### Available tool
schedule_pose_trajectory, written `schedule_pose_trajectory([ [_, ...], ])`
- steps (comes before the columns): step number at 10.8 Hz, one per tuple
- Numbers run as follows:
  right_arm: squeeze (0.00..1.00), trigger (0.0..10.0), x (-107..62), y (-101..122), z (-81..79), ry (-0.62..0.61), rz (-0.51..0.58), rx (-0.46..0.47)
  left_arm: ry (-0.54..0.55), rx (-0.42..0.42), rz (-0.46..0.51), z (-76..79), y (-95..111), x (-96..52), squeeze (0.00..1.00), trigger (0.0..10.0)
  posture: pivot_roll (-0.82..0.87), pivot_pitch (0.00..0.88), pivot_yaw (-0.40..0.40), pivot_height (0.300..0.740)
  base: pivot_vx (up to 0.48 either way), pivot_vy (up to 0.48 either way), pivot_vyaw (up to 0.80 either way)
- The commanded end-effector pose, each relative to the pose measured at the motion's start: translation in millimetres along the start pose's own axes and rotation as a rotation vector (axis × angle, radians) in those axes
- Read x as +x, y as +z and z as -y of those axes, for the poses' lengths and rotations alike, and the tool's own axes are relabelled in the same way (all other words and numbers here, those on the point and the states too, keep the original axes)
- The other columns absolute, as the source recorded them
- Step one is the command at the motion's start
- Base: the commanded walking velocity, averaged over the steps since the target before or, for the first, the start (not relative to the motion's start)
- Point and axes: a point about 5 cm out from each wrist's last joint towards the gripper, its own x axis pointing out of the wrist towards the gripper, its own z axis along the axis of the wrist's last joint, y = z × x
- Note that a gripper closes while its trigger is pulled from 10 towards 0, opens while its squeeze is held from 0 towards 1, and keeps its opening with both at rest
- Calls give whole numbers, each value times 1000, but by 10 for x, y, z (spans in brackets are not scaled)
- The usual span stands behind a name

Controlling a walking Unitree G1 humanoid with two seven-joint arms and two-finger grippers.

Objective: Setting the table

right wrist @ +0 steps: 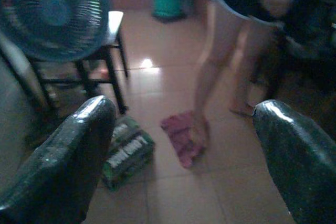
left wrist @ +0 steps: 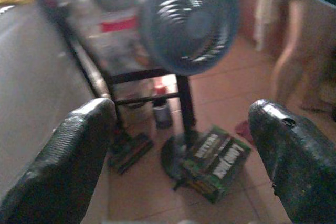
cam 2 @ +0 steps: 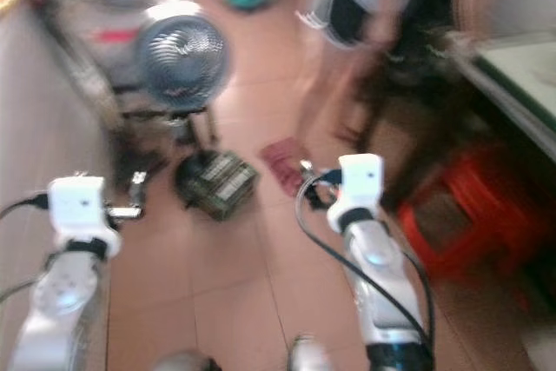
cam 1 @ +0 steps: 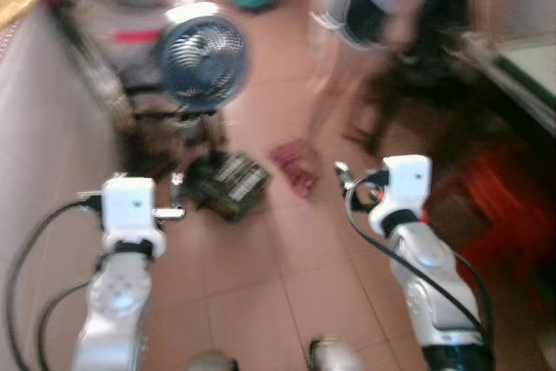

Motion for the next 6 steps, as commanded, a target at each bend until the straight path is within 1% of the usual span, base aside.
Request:
schedule_pose_trajectory([
  [1, 0, 10000, -12, 14, 66, -20, 3, -4, -13, -4, 5, 43, 17, 12, 0, 10000, 47, 116, 21, 740, 0, 0, -800],
  [3, 0, 10000, 12, 49, 46, -21, 16, 12, -16, 9, 36, 43, 64, 29, 0, 10000, 49, 116, 17, 740, 0, 0, -800],
  [6, 0, 10000, 30, 56, 45, -20, 24, 12, -29, -15, 44, 59, 72, 37, 0, 10000, 49, 116, 16, 740, 0, 0, -800],
])
